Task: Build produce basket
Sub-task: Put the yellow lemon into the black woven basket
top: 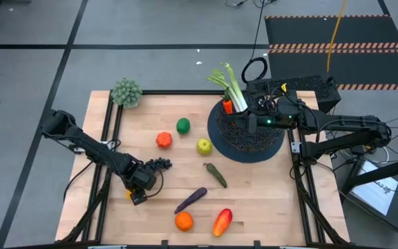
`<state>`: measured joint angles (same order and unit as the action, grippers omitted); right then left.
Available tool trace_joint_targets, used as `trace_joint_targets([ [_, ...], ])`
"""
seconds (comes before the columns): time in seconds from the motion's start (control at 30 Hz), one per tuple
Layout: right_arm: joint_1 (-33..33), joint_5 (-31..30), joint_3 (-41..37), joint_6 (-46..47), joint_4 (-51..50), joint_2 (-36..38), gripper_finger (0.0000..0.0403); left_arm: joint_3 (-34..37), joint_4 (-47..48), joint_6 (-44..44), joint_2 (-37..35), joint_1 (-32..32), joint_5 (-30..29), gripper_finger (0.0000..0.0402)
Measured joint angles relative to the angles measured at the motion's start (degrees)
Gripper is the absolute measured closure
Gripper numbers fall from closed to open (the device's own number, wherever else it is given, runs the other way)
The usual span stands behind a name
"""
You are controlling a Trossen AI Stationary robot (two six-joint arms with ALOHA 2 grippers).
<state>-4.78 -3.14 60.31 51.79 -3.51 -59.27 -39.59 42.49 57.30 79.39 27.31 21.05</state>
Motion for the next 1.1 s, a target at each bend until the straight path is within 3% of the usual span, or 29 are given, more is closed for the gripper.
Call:
trace_joint_targets([
  [0.13, -0.02, -0.02, 0.0, -0.19, -0.03, 0.0, 0.0209, -1.07, 1.36, 0.35, -3.51, -0.86, 4.96, 0.0168],
  [0.33, -0.02, -1.49, 0.0, -1.98, -0.15, 0.0, 0.0209, -6.47, 6.37, 3.42, -13.72, -3.6, 2.08, 0.016],
  [0.6, -0.39, -1.49, 0.0, -7.93, -0.2, 0.0, 0.0209, -15.91, 6.83, 6.93, -26.36, -9.94, -16.66, 0.017],
  [0.83, -0.39, 1.41, 0.0, -12.0, -0.34, 0.0, 0.0209, -22.79, 2.48, 10.93, -30.82, -15.03, -32.92, 0.016],
  [1.1, -0.39, 11.69, 0.0, -12.01, -1.7, 0.0, 0.0209, -24.28, -15.06, 14.05, -30.89, -19.1, -40.6, 0.0163],
])
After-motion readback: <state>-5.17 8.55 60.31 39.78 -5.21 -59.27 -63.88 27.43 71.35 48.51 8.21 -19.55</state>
